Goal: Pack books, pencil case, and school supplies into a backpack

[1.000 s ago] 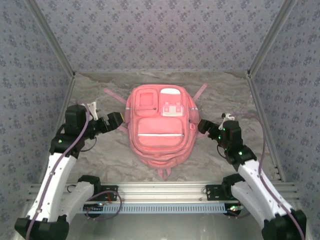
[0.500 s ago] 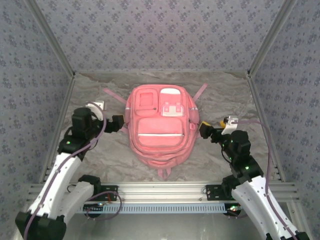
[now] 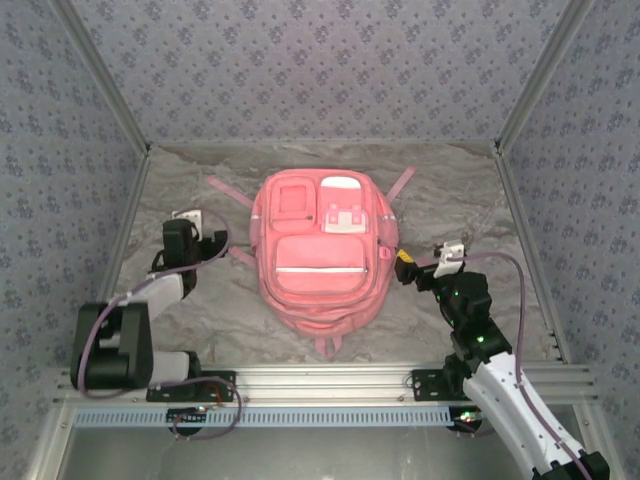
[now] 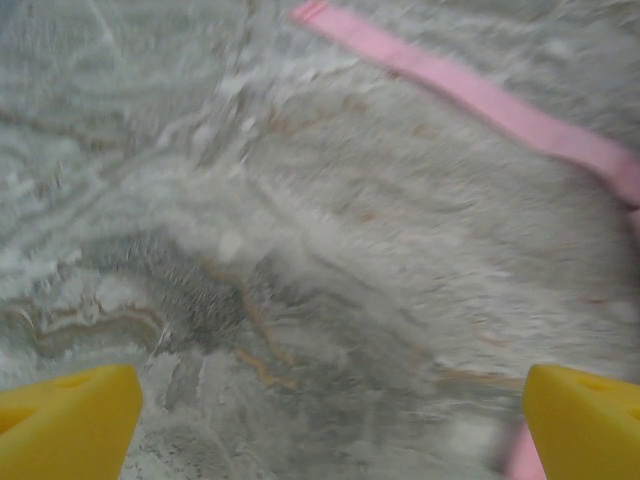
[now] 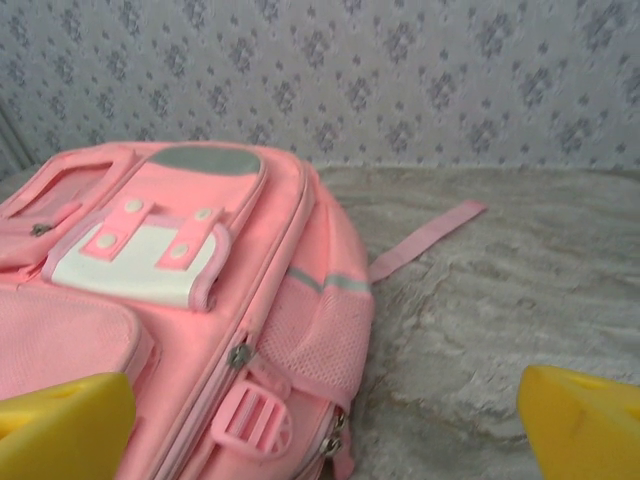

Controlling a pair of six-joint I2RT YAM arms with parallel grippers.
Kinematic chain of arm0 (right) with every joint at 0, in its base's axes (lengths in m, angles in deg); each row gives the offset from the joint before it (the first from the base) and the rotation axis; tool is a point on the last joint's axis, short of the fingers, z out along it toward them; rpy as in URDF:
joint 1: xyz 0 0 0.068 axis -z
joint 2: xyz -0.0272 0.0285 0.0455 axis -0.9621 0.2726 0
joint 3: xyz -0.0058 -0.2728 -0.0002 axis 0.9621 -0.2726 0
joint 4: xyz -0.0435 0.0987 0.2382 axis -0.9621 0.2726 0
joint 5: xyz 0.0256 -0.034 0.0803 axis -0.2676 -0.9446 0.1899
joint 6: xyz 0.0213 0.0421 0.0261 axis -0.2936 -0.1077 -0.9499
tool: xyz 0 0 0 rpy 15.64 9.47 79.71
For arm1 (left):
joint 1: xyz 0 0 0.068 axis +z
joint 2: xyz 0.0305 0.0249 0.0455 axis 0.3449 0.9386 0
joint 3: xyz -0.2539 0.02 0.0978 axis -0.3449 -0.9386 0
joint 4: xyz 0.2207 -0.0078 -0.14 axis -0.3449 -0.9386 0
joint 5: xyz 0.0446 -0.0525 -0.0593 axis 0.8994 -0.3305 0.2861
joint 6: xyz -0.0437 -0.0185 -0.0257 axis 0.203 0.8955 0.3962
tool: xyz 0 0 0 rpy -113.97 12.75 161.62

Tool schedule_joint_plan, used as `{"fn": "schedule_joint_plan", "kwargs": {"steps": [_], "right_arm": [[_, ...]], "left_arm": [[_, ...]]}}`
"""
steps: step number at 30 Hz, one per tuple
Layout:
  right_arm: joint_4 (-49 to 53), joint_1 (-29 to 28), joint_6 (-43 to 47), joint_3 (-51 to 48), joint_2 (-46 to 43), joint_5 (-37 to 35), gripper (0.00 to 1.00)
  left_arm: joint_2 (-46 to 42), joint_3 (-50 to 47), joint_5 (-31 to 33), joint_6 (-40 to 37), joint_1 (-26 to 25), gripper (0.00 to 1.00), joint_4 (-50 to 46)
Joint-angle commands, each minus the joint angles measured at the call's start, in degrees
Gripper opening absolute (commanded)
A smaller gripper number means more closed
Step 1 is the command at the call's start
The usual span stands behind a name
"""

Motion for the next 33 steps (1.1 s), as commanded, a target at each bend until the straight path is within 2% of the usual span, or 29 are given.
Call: {"fn": "schedule_joint_plan", "kwargs": {"steps": [1, 2, 5, 6, 8, 9, 12, 15, 16, 18, 19, 21, 22, 23, 24, 26, 28, 31, 33], "right_arm": [[-3.53, -0.31, 4.55, -1.54, -2.25, -1.94, 1.00], [-4.55, -0.29, 5.89, -1.99, -2.92, -1.80, 1.00], [-8.47, -0.33, 9.35, -3.54, -2.74, -4.40, 1.00], [-11.03, -0.18, 10.62, -4.35, -1.78, -5.54, 1.00], [-15.44, -0.07, 12.51, -5.37, 1.48, -7.46, 1.00], [-17.95, 0.14, 13.52, -5.75, 4.74, -8.49, 1.00], [-26.47, 2.13, 14.35, -5.95, 18.18, -16.35, 1.00], [-39.28, 7.98, 11.77, -6.21, 33.51, -21.33, 1.00], [-42.91, 10.36, 9.73, -6.42, 38.09, -21.08, 1.00], [-56.91, 15.36, 4.29, -7.27, 48.35, -19.83, 1.00], [-60.84, 17.94, 1.79, -7.46, 52.56, -15.24, 1.00], [-70.33, 24.08, -0.37, -5.61, 66.42, 0.28, 1.00], [-67.37, 25.74, -0.77, -2.04, 68.15, 5.69, 1.00], [-59.32, 28.18, 0.61, 1.08, 65.91, 16.62, 1.00], [-50.98, 28.36, 4.35, 3.68, 64.05, 19.84, 1.00], [-47.15, 26.91, 3.72, 7.66, 65.51, 20.93, 1.00], [-43.66, 25.39, 5.35, 8.85, 64.80, 17.87, 1.00], [-40.85, 22.54, 3.83, 9.92, 64.50, 3.94, 1.00], [-40.57, 20.52, 5.06, 10.08, 64.49, 0.17, 1.00]], "left_arm": [[2.50, -1.11, -7.56, -2.55, 2.15, 0.98, 14.68], [3.58, -2.74, -6.66, -2.39, 2.37, 0.98, 19.57], [10.78, -9.95, 2.28, 1.98, 2.89, 0.98, 39.72], [9.69, -9.82, 1.23, 1.15, 2.67, 0.98, 38.56], [10.25, -5.07, -2.32, -2.28, 1.33, 0.98, 29.96], [9.89, -3.68, -1.77, -2.57, 0.75, 0.98, 26.57], [9.85, -3.52, -1.01, -2.06, 0.96, 0.98, 26.11], [9.95, -3.73, 0.75, -2.59, -0.01, 0.98, 26.64], [10.06, -3.82, 0.84, -2.50, -0.03, 0.98, 26.98], [10.06, -3.64, 0.80, -2.54, -0.05, 0.98, 26.63], [9.96, -3.57, 0.81, -2.54, -0.01, 0.98, 26.41], [10.09, -3.51, 0.64, -2.45, 0.07, 0.98, 26.47], [10.05, -3.51, 0.42, -2.39, 0.20, 0.98, 26.44], [10.09, -3.49, 0.20, -2.39, 0.32, 0.98, 26.46], [10.05, -3.48, 0.09, -2.29, 0.32, 0.98, 26.39], [10.05, -3.51, 0.00, -2.32, 0.42, 0.98, 26.38], [10.06, -3.39, -0.16, -2.22, 0.47, 0.98, 26.29], [10.14, -3.39, -0.52, -2.07, 0.75, 0.98, 26.38], [10.13, -3.43, -0.75, -1.99, 0.91, 0.98, 26.38]]}}
